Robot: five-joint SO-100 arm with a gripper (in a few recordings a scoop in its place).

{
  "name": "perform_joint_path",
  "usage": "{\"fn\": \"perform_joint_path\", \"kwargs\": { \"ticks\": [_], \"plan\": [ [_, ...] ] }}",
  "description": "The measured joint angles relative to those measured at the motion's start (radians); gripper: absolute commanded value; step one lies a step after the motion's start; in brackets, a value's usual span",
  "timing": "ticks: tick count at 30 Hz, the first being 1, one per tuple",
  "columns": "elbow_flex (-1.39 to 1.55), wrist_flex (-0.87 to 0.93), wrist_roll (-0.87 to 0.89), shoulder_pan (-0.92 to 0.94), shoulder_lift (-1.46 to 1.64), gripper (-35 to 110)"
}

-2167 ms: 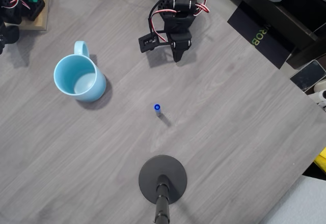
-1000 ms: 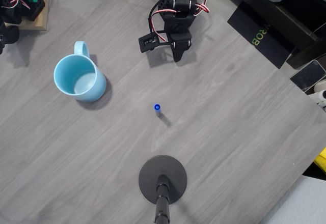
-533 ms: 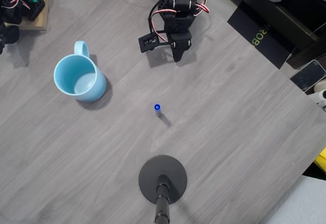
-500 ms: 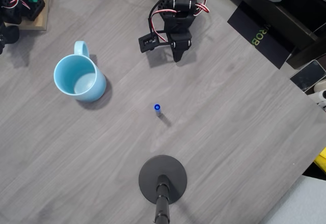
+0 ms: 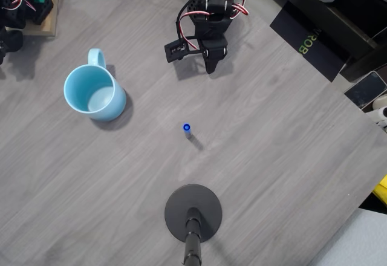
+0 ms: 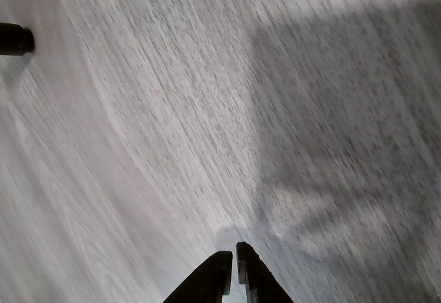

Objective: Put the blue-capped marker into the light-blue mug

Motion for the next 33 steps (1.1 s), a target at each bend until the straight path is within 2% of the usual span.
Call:
{"fn": "perform_joint_path", "kwargs": {
  "ticks": [23, 27, 30, 33],
  "plan": [
    [0.000, 0.003, 0.000, -0.044, 0.000, 0],
    [0.000, 0.003, 0.000, 0.002, 0.000, 1],
    [0.000, 0.005, -0.127, 0.023, 0.000, 0],
    [0.000, 0.026, -0.402, 0.026, 0.000, 2]
  ]
}}
